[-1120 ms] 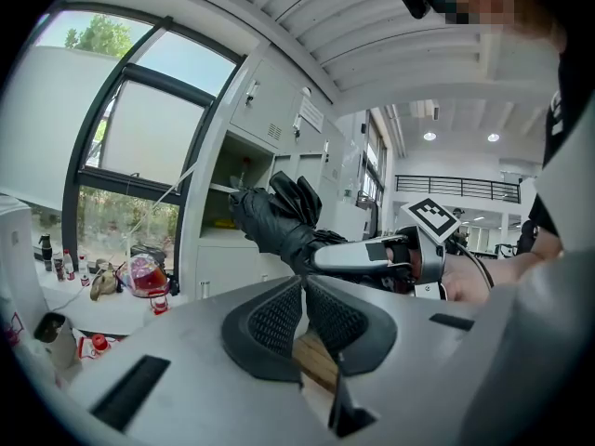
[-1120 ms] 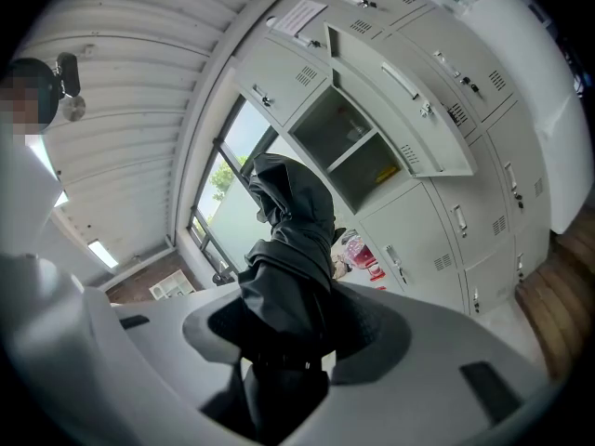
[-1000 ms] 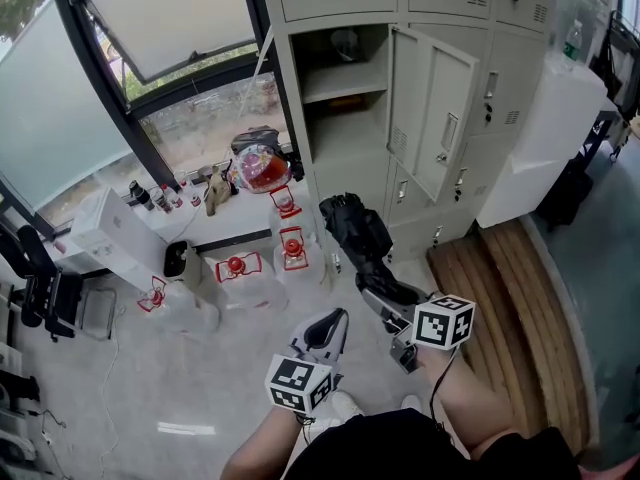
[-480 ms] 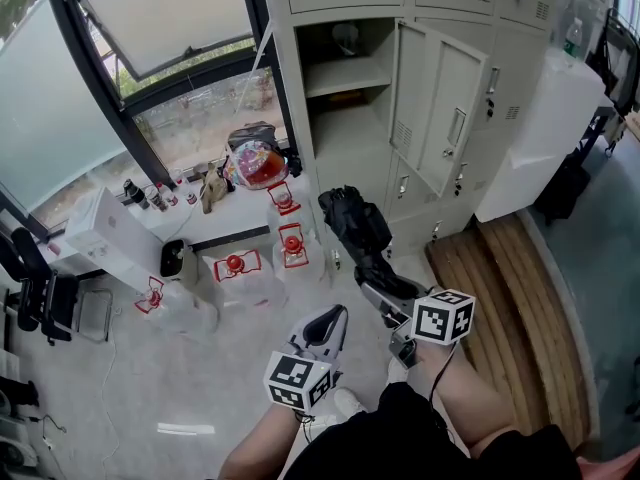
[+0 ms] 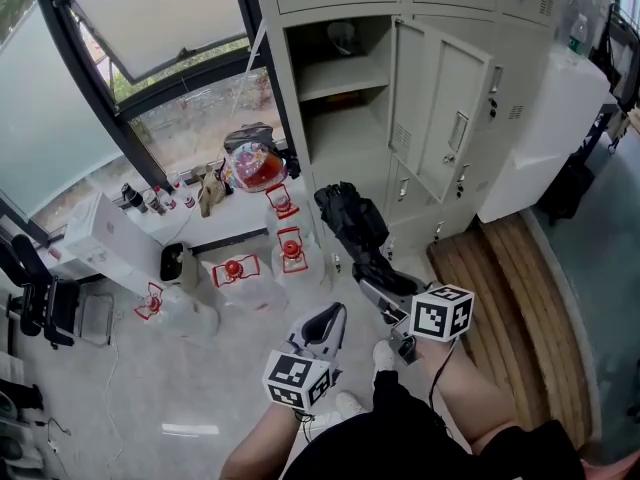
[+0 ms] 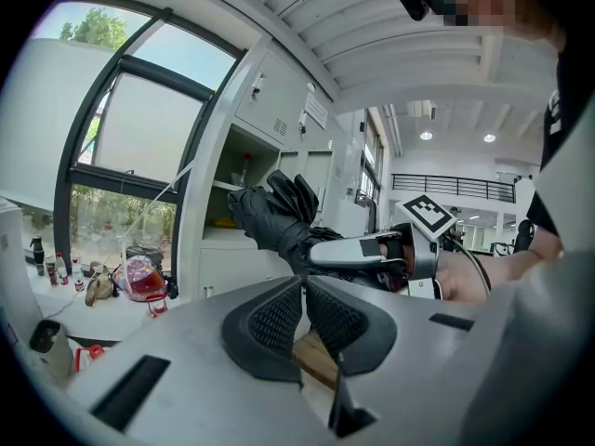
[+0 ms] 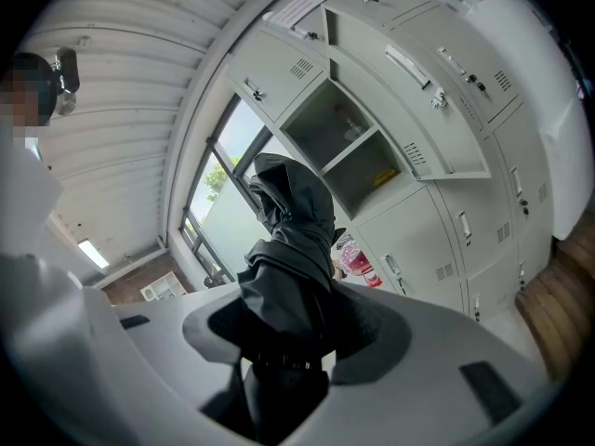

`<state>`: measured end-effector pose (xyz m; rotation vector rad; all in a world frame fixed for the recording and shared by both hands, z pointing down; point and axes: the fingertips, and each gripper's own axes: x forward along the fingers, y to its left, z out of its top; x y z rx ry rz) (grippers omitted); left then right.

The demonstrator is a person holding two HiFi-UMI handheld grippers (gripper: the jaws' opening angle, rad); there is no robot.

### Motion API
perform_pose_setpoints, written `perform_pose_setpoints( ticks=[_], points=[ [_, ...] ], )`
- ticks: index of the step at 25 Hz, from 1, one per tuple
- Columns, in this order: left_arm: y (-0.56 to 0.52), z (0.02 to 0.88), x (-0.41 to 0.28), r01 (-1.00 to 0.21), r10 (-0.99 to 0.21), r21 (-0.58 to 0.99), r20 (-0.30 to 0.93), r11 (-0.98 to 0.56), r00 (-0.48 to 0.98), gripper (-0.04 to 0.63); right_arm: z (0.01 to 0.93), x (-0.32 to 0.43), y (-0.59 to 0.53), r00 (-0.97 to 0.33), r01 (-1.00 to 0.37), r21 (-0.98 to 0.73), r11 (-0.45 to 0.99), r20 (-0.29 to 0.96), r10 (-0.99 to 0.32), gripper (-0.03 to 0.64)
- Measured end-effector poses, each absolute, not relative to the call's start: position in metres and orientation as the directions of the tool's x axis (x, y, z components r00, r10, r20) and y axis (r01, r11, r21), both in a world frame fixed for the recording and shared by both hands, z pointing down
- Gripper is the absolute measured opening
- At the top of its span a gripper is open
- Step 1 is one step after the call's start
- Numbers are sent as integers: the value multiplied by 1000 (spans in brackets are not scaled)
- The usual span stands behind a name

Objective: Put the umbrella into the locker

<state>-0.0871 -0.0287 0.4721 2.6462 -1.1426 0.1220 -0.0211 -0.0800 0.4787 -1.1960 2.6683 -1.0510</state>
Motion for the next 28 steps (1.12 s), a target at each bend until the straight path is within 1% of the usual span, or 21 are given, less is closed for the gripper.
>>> perform_pose_setpoints(
  ticks=[14, 28],
  points=[
    [-83, 472, -73, -740, -717, 200, 183, -642, 672, 28, 481, -7, -137, -712, -639, -606, 473, 234, -662, 261],
    [-122, 463, -63, -745, -730, 205, 155, -635, 665, 28, 474, 9, -174, -706, -644, -604, 469, 232, -669, 261]
  ],
)
